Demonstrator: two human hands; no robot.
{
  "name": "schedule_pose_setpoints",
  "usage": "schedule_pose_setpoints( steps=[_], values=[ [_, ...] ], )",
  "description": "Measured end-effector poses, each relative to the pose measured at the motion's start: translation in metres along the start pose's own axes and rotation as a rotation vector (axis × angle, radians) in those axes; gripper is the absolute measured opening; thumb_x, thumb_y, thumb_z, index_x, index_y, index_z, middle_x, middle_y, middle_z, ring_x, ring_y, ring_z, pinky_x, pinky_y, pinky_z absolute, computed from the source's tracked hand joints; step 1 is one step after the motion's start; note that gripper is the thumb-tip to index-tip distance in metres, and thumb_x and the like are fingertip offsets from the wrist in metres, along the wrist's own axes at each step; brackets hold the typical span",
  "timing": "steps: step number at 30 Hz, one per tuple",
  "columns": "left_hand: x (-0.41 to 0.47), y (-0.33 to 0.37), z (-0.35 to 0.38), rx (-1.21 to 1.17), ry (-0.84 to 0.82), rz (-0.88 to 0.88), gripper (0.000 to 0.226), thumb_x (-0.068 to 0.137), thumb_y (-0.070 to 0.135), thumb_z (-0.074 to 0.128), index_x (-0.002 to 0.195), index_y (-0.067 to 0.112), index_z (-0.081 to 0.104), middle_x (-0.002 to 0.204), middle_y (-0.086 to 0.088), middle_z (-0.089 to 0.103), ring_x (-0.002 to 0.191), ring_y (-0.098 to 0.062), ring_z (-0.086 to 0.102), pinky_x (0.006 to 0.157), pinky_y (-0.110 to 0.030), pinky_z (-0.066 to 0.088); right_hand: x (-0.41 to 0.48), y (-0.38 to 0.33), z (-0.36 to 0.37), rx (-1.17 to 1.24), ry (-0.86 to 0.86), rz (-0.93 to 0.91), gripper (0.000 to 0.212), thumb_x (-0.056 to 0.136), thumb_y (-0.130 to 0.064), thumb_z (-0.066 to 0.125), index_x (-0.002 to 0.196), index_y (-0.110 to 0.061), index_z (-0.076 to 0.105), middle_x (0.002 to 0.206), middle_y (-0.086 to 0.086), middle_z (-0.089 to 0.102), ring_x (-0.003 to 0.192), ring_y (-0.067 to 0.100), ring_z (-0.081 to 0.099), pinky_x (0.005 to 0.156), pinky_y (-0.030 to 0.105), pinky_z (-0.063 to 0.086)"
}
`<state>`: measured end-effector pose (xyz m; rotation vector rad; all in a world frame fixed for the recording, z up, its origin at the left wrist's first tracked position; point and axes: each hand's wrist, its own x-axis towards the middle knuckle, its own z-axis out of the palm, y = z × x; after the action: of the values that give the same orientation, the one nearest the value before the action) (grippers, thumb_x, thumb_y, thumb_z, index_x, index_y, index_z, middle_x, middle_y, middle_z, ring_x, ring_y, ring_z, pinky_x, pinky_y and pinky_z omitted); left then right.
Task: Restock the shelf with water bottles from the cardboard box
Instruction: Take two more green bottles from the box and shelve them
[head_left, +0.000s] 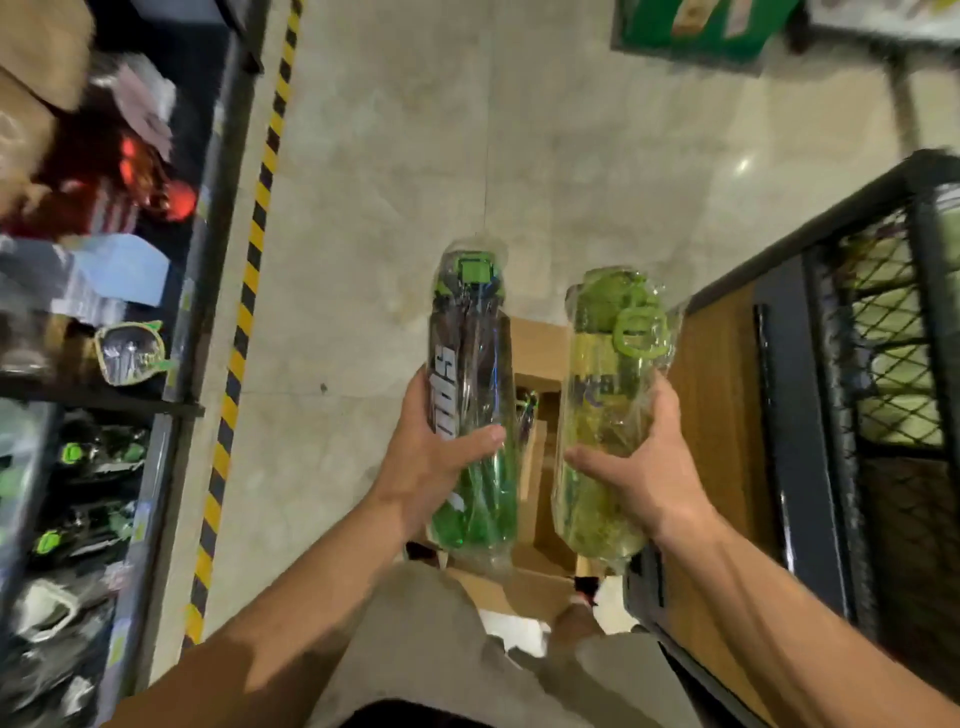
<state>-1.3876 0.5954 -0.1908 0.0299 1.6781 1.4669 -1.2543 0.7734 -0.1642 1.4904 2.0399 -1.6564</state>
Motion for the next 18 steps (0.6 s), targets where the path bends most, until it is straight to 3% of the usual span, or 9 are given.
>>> schedule_pose_setpoints(
  steps=[3,5,9,12,15,18],
  values=[
    [-0.029,0.038,-0.019,0.038,0.003,0.076,0.083,0.070,0.013,0.087,0.140,0.028,0.044,0.119,0.007,0.070,0.108,-0.010,0.069,0.091,-0.032,0.058,-0.047,-0.045,0.008,0.046,-0.003,-0.102,0.132,0.059,-0.031,0.095,0.158,-0.033,0.008,0.159,0.003,0.035,0.139,0.022,0.043,0.112,0.037,0.036],
    [-0.045,0.059,-0.027,0.061,-0.004,0.124,0.080,0.065,0.021,0.085,0.135,0.030,0.048,0.114,0.010,0.071,0.106,-0.011,0.069,0.089,-0.035,0.059,-0.071,-0.062,0.009,0.116,0.002,-0.167,0.126,0.061,-0.028,0.095,0.156,-0.038,0.011,0.153,-0.002,0.042,0.136,0.020,0.046,0.116,0.043,0.035],
    [-0.073,0.089,-0.030,0.069,-0.014,0.220,0.083,0.069,0.008,0.087,0.140,0.023,0.045,0.122,-0.007,0.069,0.108,-0.021,0.069,0.077,-0.029,0.059,-0.106,-0.078,-0.007,0.117,0.033,-0.304,0.117,0.066,-0.023,0.093,0.153,-0.036,0.017,0.140,-0.016,0.048,0.125,0.008,0.052,0.115,0.040,0.036],
    [-0.103,0.096,-0.015,0.016,-0.017,0.289,0.088,0.070,0.003,0.086,0.142,0.024,0.041,0.124,-0.005,0.066,0.099,-0.007,0.070,0.073,-0.022,0.057,-0.125,-0.076,-0.030,0.093,0.042,-0.365,0.123,0.065,-0.033,0.093,0.156,-0.040,0.011,0.153,-0.008,0.041,0.137,0.018,0.044,0.117,0.047,0.034],
    [-0.138,0.088,0.008,0.022,0.052,0.356,0.093,0.072,0.013,0.087,0.146,0.035,0.036,0.125,0.014,0.066,0.105,0.002,0.066,0.088,-0.023,0.054,-0.138,-0.070,-0.052,0.040,0.048,-0.454,0.125,0.069,-0.035,0.091,0.158,-0.040,0.003,0.163,-0.005,0.025,0.146,0.022,0.030,0.114,0.041,0.030],
    [-0.180,0.078,0.034,-0.022,0.123,0.415,0.091,0.073,0.006,0.086,0.144,0.031,0.034,0.129,0.011,0.062,0.103,0.009,0.065,0.078,-0.009,0.050,-0.154,-0.066,-0.066,0.009,-0.009,-0.561,0.125,0.067,-0.036,0.093,0.159,-0.038,0.006,0.163,-0.005,0.027,0.145,0.022,0.033,0.110,0.040,0.035]
  ],
)
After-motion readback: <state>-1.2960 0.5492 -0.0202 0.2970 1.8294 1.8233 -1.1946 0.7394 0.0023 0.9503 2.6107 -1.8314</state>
